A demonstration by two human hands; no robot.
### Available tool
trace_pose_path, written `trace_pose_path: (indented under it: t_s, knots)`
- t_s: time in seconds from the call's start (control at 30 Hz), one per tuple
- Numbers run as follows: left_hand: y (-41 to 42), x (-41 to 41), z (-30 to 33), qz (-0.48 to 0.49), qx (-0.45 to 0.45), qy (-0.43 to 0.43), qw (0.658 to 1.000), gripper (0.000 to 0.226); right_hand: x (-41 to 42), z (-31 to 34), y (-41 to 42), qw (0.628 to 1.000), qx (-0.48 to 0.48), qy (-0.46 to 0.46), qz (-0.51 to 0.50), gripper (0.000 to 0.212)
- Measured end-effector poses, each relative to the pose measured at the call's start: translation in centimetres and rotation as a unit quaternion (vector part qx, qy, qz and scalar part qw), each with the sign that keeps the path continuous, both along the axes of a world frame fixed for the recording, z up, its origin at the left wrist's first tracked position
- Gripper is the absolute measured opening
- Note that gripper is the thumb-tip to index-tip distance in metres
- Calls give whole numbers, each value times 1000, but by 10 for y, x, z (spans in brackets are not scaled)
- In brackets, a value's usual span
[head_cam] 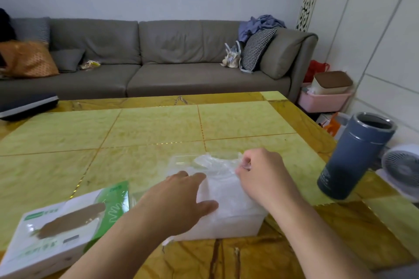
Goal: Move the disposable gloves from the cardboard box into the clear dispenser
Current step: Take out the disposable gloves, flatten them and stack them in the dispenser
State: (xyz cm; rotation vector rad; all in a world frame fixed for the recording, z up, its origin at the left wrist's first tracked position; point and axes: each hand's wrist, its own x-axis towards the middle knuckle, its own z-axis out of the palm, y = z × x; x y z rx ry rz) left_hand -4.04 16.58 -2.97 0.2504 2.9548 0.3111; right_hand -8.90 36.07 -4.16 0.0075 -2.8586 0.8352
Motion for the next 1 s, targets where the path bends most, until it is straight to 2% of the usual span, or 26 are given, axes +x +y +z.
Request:
trace_pose_path:
  t_s: [0.1,0.2,0.6,0.87,0.97,1.0]
  knots:
    - [1,-6,2,-10,-23,-13,1000,77,3,3,0,999,37,-3,-9,24]
    - [0,-12,-1,-17,-25,-16,999,72,5,5,0,998,66,2,-16,26]
    - [-4,-26,-12,-23,-42,-19,999,68,6,4,-1,994,95,-15,-46,29]
    - [-12,-35,-10,-47,-27,-73,996,69,9,10,-8,985,152,-44,-65,17]
    - [-10,-36,-11,-51,-29,-70,996,68,16,20,-12,985,170,-13,-37,44]
    - [-8,-36,-12,-56,-32,-62,996,67,18,24,-14,986,163,19,-10,44]
